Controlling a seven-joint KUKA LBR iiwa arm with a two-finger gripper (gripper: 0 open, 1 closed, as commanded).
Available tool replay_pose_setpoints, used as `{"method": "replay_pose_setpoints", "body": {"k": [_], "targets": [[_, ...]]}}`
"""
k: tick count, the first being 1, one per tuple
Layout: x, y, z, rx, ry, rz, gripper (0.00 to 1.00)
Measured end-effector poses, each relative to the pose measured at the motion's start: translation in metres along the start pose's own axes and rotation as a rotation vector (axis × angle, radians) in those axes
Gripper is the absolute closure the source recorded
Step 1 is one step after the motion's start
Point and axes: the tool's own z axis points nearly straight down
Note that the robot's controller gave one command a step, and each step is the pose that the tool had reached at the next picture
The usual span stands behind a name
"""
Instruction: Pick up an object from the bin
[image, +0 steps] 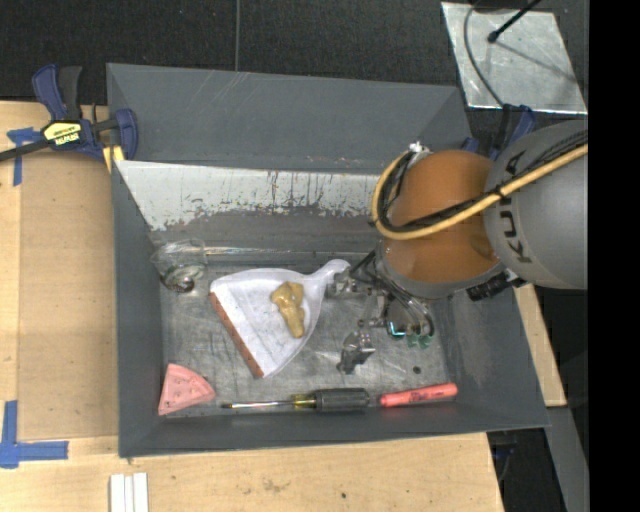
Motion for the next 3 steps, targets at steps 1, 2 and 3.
{"method": "replay_pose_setpoints", "body": {"k": [1, 2, 3], "targets": [[-0.002, 0.000, -0.004, 0.000, -0.008, 0.001, 0.00], [0.001, -0.012, 0.009, -0.001, -0.015, -0.064, 0.00], [0.007, -0.042, 0.041, 0.003, -0.003, -0.332, 0.00]]}}
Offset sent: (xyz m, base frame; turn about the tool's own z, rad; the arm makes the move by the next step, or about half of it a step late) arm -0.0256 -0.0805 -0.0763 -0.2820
